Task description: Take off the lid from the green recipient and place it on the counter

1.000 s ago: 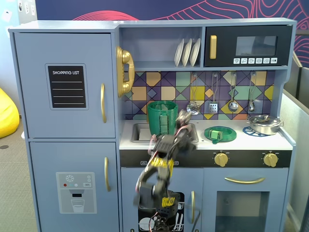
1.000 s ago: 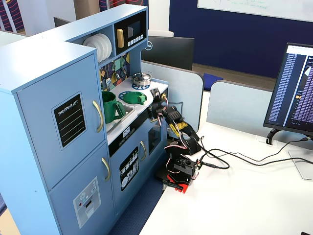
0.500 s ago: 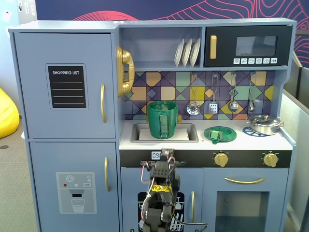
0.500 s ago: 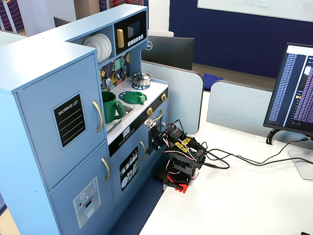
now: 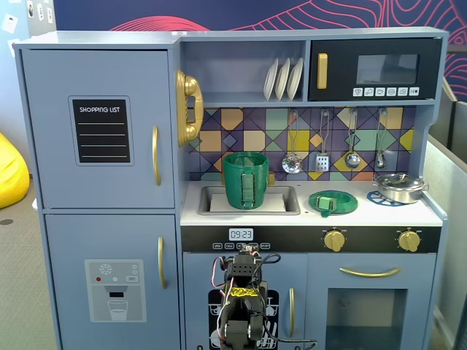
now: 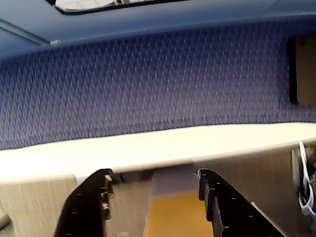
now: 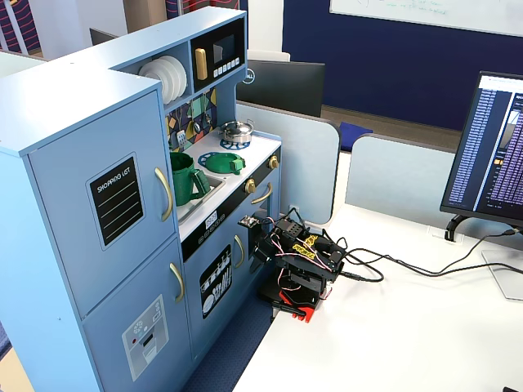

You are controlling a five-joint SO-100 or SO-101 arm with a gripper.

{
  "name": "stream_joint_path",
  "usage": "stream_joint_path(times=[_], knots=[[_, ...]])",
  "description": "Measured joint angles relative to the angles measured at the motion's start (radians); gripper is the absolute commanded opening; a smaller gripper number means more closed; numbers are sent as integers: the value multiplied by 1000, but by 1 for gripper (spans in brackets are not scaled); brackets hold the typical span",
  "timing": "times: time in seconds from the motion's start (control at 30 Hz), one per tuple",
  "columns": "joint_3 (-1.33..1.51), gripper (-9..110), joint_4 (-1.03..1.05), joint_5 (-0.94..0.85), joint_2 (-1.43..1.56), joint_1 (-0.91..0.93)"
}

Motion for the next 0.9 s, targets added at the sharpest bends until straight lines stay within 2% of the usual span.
stream_joint_path(times=[0.33, 0.9], knots=[[-15, 10, 3, 60, 0, 48], [-15, 10, 3, 61, 0, 100]])
